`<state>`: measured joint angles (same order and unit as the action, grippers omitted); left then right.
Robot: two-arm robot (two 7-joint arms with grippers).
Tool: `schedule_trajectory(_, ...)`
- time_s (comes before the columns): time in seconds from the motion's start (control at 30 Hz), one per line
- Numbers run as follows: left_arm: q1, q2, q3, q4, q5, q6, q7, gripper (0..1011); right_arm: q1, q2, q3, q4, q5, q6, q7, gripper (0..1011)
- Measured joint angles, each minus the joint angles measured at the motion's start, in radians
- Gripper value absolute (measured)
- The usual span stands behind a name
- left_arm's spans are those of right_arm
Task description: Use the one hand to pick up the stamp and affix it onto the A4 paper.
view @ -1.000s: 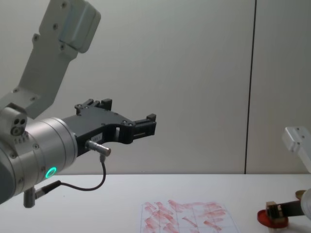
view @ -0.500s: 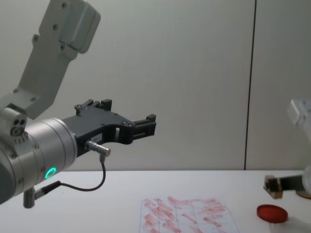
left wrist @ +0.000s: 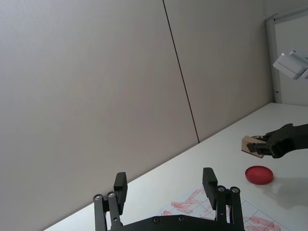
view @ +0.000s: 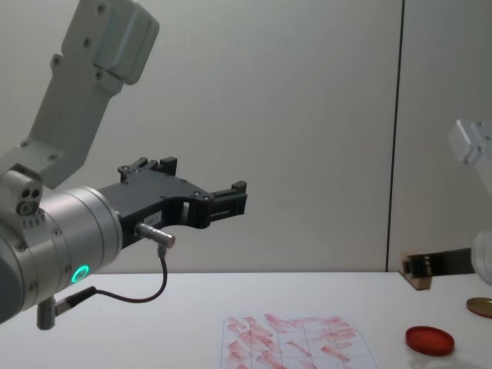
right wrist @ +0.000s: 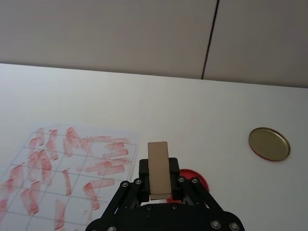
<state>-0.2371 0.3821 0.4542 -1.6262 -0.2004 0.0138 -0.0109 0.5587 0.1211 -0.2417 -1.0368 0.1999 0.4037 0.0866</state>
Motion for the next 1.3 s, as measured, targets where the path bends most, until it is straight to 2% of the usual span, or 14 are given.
schedule_trajectory(0.2,0.000,0.000,0.000,0.000,0.000,0.000,0.000,993,-0.037,-0.006,-0.024,-0.069,0.000,0.048,0.010,220)
schedule_trajectory(0.4,0.000,0.000,0.000,0.000,0.000,0.000,0.000,993,-0.061,-0.019,-0.053,-0.101,-0.010,0.082,0.018,220)
schedule_trajectory(0.67,0.000,0.000,0.000,0.000,0.000,0.000,0.000,993,-0.074,-0.037,-0.082,-0.104,-0.027,0.102,0.020,220)
schedule_trajectory(1.03,0.000,0.000,0.000,0.000,0.000,0.000,0.000,993,-0.065,-0.066,-0.110,-0.043,-0.054,0.099,0.011,220)
schedule_trajectory(1.3,0.000,0.000,0.000,0.000,0.000,0.000,0.000,993,-0.035,-0.088,-0.120,0.050,-0.072,0.060,0.005,220)
